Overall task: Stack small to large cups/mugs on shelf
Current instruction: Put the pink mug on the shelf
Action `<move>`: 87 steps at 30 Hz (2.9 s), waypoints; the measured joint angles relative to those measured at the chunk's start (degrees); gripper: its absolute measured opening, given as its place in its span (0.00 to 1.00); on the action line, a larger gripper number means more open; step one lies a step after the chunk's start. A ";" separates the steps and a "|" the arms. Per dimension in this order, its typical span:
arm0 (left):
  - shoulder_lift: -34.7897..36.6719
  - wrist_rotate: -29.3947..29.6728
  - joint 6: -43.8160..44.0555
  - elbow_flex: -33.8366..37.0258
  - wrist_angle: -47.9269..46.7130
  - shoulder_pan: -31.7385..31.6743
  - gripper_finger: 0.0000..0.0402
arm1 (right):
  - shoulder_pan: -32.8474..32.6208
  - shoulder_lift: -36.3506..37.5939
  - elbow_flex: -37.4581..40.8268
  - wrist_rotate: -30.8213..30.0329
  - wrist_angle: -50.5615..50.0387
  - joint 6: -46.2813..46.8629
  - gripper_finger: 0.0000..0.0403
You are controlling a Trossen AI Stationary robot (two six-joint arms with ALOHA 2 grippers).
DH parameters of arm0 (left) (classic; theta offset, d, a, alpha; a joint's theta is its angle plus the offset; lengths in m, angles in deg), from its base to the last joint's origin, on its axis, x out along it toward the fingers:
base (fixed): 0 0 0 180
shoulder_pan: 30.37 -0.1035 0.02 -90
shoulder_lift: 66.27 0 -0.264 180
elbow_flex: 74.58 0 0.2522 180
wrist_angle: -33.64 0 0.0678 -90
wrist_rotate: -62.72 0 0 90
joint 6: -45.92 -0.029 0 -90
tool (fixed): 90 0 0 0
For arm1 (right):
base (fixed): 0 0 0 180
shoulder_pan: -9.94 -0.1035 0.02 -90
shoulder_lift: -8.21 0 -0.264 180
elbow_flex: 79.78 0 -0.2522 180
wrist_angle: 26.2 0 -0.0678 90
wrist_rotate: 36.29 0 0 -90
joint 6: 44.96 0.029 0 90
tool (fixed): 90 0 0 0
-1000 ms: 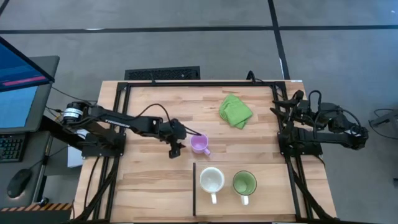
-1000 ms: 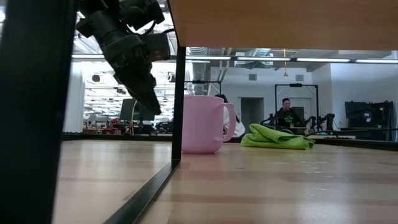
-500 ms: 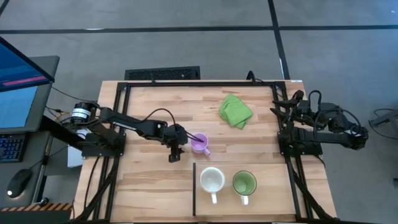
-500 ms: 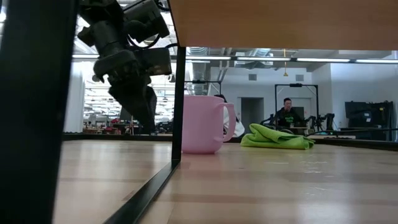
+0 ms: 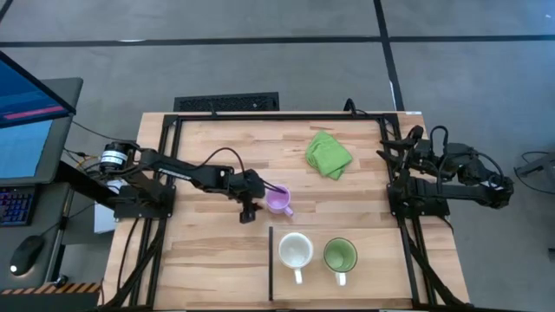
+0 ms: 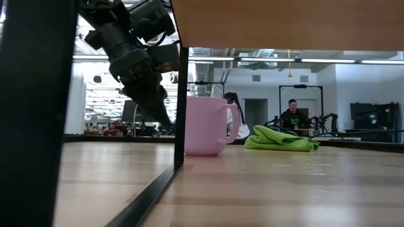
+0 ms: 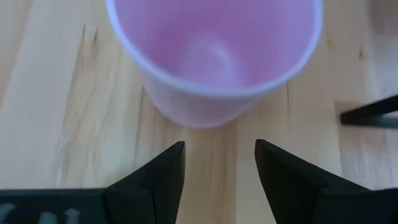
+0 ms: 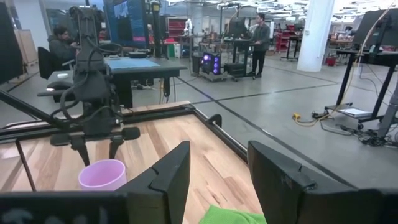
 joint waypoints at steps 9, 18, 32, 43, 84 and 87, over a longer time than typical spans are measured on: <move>-0.07 1.77 0.70 -0.02 5.21 0.00 0.46 | 0.00 -0.02 0.00 0.00 -0.02 0.00 0.46; -0.07 3.51 2.76 -0.02 7.63 -0.02 0.46 | 0.00 -0.01 0.00 0.02 -0.02 0.00 0.46; -0.07 4.98 3.80 -0.02 10.10 -0.04 0.46 | 0.00 -0.02 0.00 0.04 -0.02 -0.02 0.46; -0.07 5.07 3.82 -0.02 11.70 -0.04 0.46 | 0.00 -0.01 0.00 0.04 -0.02 -0.02 0.46; -10.67 3.17 -0.89 -17.25 -2.06 -1.44 0.46 | -2.39 -0.02 0.02 2.78 -0.26 -0.48 0.46; -10.22 4.42 -0.83 -18.00 -6.48 -1.42 0.46 | -2.39 -0.01 0.02 2.78 -0.26 -0.48 0.46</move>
